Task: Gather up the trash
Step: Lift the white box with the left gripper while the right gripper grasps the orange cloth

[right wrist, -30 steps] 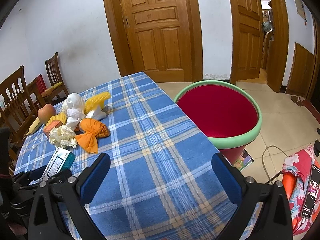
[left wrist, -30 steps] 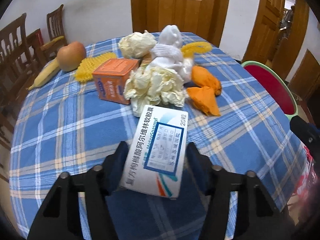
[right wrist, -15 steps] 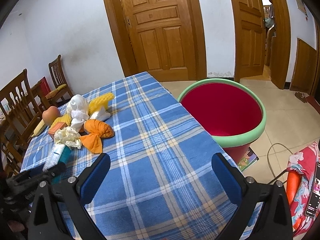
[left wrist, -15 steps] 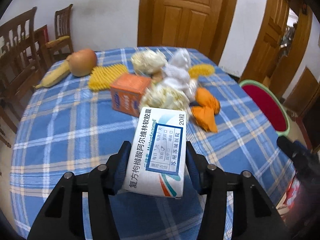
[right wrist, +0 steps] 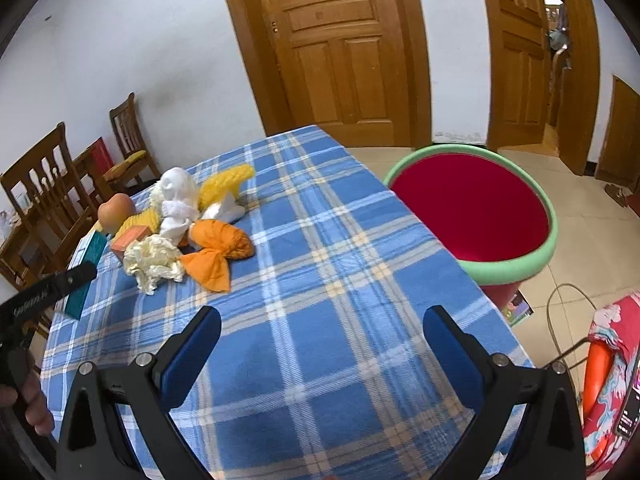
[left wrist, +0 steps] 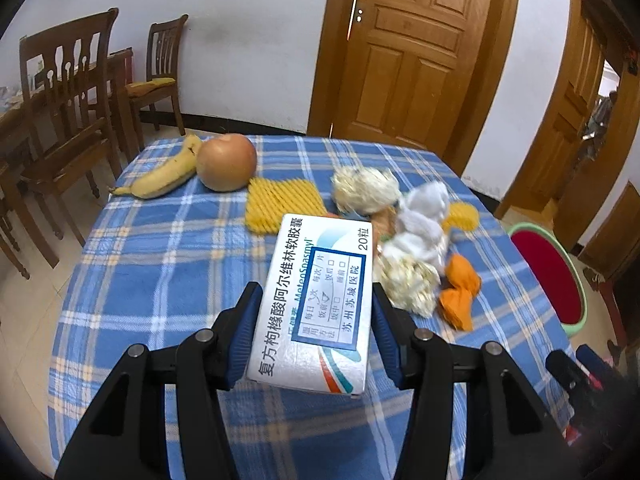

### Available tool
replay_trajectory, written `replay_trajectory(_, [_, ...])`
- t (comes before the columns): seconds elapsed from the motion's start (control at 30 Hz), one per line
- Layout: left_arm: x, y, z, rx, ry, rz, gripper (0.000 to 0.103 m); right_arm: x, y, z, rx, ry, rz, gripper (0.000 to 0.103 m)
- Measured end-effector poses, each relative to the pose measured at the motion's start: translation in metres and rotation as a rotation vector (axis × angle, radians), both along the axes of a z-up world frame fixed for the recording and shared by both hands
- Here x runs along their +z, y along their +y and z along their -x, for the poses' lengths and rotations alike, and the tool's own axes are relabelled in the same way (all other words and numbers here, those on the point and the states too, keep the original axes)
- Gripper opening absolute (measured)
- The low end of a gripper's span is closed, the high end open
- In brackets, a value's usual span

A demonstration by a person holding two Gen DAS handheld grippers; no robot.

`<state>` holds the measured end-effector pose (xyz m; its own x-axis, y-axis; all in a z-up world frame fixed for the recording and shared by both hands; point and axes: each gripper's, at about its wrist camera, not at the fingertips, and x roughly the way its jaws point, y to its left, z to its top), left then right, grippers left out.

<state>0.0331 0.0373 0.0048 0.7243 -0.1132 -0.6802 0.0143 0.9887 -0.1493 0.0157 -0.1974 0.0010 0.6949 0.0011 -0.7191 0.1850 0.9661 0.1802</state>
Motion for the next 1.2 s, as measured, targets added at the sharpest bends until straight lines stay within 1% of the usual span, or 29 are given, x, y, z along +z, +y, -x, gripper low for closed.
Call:
replay_trajectory(0.13, [-0.002, 0.005, -0.011, 0.004, -0.021, -0.022, 0.054, -0.002, 0.004, -0.013, 0.019, 0.006, -0.055, 0.102])
replay_trajectory(0.23, [-0.006, 0.011, -0.021, -0.001, -0.013, -0.005, 0.054, -0.005, 0.008, -0.026, 0.026, 0.026, -0.075, 0.095])
replay_trajectory(0.3, [-0.007, 0.013, -0.026, 0.006, -0.018, -0.008, 0.054, -0.006, 0.014, -0.036, 0.061, 0.032, -0.091, 0.094])
replay_trajectory(0.4, [-0.010, 0.015, -0.032, 0.006, -0.034, -0.005, 0.054, -0.010, 0.024, -0.052, 0.106, 0.066, -0.122, 0.090])
replay_trajectory(0.43, [-0.012, 0.017, -0.033, 0.004, -0.035, 0.001, 0.054, -0.012, 0.028, -0.056, 0.118, 0.076, -0.124, 0.083])
replay_trajectory(0.47, [-0.014, 0.018, -0.034, 0.003, -0.035, 0.008, 0.054, -0.014, 0.034, -0.064, 0.132, 0.090, -0.121, 0.079])
replay_trajectory(0.53, [-0.016, 0.022, -0.035, 0.000, -0.034, 0.022, 0.054, -0.017, 0.043, -0.071, 0.140, 0.105, -0.112, 0.079])
replay_trajectory(0.7, [-0.020, 0.027, -0.035, -0.022, -0.047, 0.058, 0.054, -0.024, 0.057, -0.094, 0.150, 0.149, -0.101, 0.072])
replay_trajectory(0.8, [-0.021, 0.028, -0.037, -0.036, -0.052, 0.076, 0.054, -0.027, 0.062, -0.103, 0.145, 0.173, -0.099, 0.063])
replay_trajectory(0.87, [-0.023, 0.028, -0.038, -0.049, -0.048, 0.092, 0.054, -0.031, 0.066, -0.107, 0.139, 0.187, -0.088, 0.049])
replay_trajectory(0.9, [-0.024, 0.027, -0.039, -0.056, -0.045, 0.097, 0.054, -0.032, 0.068, -0.108, 0.133, 0.186, -0.074, 0.046])
replay_trajectory(0.97, [-0.024, 0.025, -0.039, -0.069, -0.043, 0.099, 0.054, -0.034, 0.067, -0.108, 0.128, 0.186, -0.064, 0.027])
replay_trajectory(1.07, [-0.024, 0.020, -0.037, -0.087, -0.050, 0.091, 0.054, -0.033, 0.062, -0.104, 0.102, 0.187, -0.083, 0.019])
replay_trajectory(1.2, [-0.019, 0.015, -0.031, -0.095, -0.065, 0.077, 0.054, -0.027, 0.056, -0.096, 0.096, 0.167, -0.085, 0.015])
